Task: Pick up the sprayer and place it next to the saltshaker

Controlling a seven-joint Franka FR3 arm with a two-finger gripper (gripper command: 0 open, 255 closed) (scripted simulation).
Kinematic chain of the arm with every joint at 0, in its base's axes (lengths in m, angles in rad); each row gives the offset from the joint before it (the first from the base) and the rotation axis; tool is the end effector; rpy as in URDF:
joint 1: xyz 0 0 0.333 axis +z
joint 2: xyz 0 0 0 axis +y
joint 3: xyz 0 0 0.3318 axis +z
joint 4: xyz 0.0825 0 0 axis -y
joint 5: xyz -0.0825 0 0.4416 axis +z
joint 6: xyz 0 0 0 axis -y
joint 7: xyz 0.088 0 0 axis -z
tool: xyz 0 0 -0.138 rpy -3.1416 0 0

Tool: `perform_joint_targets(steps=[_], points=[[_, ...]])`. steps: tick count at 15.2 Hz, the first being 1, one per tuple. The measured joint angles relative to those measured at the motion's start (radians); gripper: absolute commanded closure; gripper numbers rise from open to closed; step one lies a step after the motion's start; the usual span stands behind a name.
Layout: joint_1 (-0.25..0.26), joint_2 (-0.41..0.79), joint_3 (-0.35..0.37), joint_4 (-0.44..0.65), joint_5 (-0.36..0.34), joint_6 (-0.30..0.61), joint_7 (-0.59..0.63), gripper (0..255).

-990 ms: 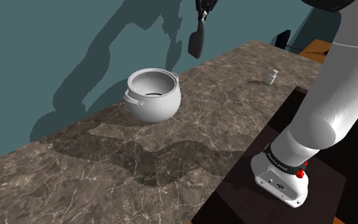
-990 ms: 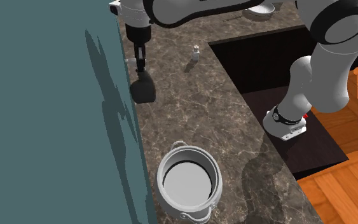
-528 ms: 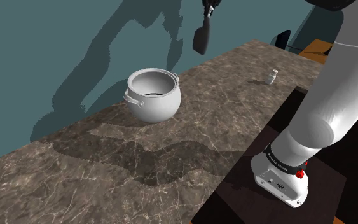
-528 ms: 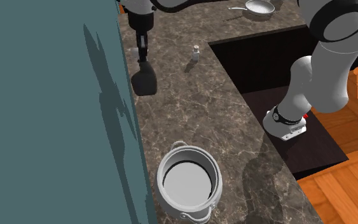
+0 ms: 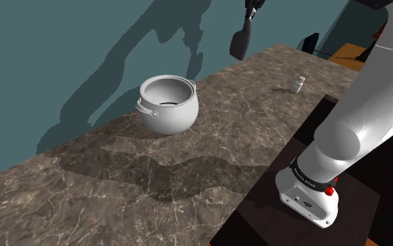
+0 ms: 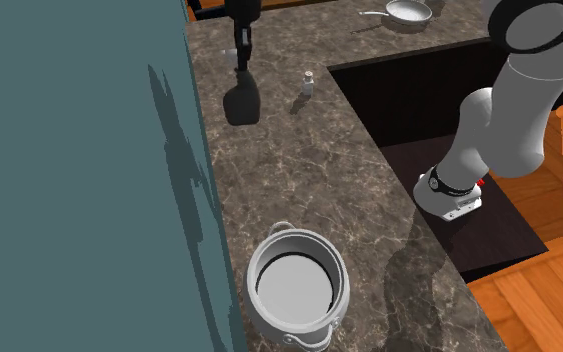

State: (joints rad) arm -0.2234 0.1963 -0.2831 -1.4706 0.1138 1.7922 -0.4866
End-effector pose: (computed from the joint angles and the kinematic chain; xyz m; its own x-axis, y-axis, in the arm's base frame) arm 0.6226 -0.3121 0.5612 0.9891 -0.0277 0.1444 -0.0294 -0.9995 0.0099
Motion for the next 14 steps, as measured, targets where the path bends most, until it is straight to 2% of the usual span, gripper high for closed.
perform_joint_targets(steps=[8,14], points=[[-0.106,-0.006,-0.064,-0.010,0.033,-0.011,-0.174,255],[-0.207,0.055,-0.112,0.068,0.080,-0.048,-0.317,255]])
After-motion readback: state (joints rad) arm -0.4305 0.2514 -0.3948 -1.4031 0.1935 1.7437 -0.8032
